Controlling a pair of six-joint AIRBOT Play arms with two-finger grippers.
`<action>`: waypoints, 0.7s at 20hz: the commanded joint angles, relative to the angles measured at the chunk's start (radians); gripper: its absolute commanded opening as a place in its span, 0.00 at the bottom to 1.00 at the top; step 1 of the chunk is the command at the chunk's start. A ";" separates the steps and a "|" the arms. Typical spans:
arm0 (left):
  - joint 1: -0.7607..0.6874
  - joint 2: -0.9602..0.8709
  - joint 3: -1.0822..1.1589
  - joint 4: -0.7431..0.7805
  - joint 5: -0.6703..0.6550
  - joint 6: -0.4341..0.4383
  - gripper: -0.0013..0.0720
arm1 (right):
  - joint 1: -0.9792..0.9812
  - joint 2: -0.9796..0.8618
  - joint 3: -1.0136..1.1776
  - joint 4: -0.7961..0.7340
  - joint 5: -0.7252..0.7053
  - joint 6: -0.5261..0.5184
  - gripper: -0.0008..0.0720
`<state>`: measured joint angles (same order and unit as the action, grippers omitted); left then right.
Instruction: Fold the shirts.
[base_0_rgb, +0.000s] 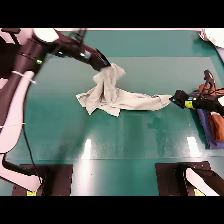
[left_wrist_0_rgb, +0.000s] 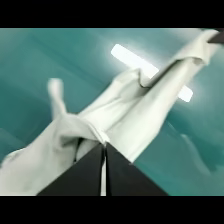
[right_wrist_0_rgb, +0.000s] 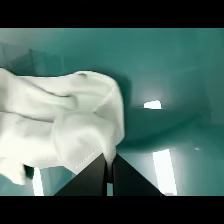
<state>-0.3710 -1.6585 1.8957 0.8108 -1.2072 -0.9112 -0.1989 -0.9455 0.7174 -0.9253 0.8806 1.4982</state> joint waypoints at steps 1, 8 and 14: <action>-0.067 -0.063 -0.003 0.000 -0.035 -0.006 0.05 | -0.040 -0.070 -0.004 -0.019 -0.017 0.000 0.03; -0.071 -0.053 -0.004 0.044 -0.038 -0.019 0.05 | -0.293 0.097 -0.002 0.002 -0.007 -0.001 0.03; -0.071 0.196 0.030 0.436 0.014 -0.188 0.05 | -0.423 0.361 0.019 0.254 0.001 -0.126 0.03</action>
<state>-0.4416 -1.5795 1.9156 1.0443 -1.2346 -1.0210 -0.5697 -0.6941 0.7223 -0.7933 0.8787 1.4242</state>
